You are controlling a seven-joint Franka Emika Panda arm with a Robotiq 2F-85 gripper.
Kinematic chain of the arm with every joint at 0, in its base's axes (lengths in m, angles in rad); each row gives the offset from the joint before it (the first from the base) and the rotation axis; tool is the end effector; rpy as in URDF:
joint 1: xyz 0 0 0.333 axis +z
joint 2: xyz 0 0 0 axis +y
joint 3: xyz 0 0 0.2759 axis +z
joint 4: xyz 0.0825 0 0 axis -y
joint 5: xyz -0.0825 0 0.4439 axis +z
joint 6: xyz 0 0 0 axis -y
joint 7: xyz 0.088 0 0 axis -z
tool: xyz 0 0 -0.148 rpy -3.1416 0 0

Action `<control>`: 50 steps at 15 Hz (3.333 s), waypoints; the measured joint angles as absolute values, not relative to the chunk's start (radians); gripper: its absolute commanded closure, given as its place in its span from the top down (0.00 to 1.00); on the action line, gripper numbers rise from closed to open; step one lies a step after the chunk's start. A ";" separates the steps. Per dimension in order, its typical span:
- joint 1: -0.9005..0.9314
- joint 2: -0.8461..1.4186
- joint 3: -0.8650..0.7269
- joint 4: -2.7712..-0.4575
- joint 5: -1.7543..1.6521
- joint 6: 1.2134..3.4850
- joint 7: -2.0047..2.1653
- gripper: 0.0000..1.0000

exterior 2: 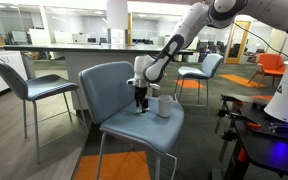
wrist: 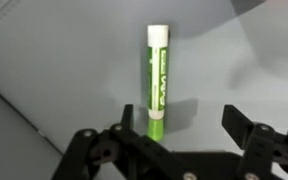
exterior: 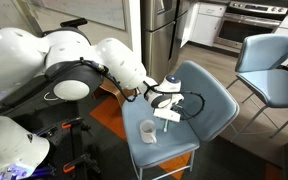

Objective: Pick the marker on the chair and put it in the mug

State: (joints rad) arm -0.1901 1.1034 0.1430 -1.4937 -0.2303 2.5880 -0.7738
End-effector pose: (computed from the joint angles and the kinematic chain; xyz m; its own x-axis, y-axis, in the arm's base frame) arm 0.6740 -0.0302 -0.0959 0.6641 0.7476 0.0099 0.7476 -0.6641 0.0016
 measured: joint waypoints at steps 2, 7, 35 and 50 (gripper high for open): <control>-0.191 1.142 0.147 -1.438 -0.230 2.562 -0.786 0.64; -0.190 1.218 0.148 -1.323 -0.228 2.515 -0.800 0.26; -0.500 0.561 0.372 -2.297 -0.089 3.174 -0.573 0.05; -0.678 0.538 0.473 -2.426 -0.235 3.274 -0.474 0.05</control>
State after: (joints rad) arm -0.6776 0.5382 0.4730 -2.4256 -0.2345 3.2736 -0.4744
